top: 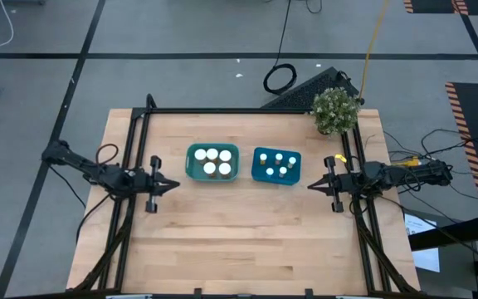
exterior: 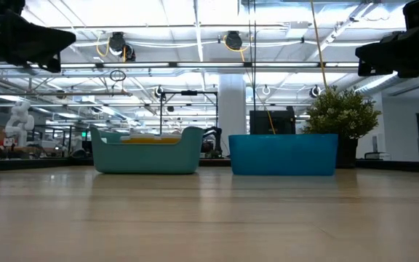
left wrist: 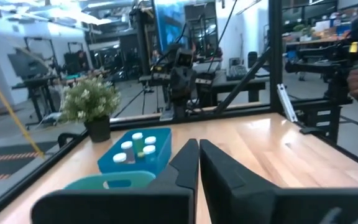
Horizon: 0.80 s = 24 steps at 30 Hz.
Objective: Pick and place medicine bottles into bin by pill shape (circle, oval)
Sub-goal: Return to Home Position
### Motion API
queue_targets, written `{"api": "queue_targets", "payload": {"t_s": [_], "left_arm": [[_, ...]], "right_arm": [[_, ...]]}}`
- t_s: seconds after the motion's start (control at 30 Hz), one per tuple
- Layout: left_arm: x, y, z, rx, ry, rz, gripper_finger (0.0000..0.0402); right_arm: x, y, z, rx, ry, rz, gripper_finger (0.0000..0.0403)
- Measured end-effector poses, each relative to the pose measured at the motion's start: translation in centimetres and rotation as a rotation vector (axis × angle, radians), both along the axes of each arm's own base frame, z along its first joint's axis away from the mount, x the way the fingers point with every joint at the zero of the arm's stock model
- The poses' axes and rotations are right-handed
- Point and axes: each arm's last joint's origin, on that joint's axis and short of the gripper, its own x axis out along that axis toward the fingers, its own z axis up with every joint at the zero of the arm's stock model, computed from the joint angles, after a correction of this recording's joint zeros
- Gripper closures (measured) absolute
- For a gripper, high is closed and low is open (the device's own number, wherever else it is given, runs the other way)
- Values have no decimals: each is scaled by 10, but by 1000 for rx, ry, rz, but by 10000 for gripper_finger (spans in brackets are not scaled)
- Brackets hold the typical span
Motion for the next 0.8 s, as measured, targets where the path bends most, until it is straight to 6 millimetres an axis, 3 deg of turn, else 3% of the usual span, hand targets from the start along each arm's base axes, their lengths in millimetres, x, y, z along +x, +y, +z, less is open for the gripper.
{"api": "queue_targets", "payload": {"t_s": [0.17, 0.47, 0.8], "left_arm": [[-2, 0, 2, 37, -31, -37, 398], [-6, 1, 7, 69, -82, -33, 382], [-5, 2, 7, 110, -84, -22, 396]], "right_arm": [[0, 0, 0, 0, 0, 0, 403], [0, 0, -1, -12, 5, -5, 403], [0, -4, -3, -55, 19, -71, 403]]}}
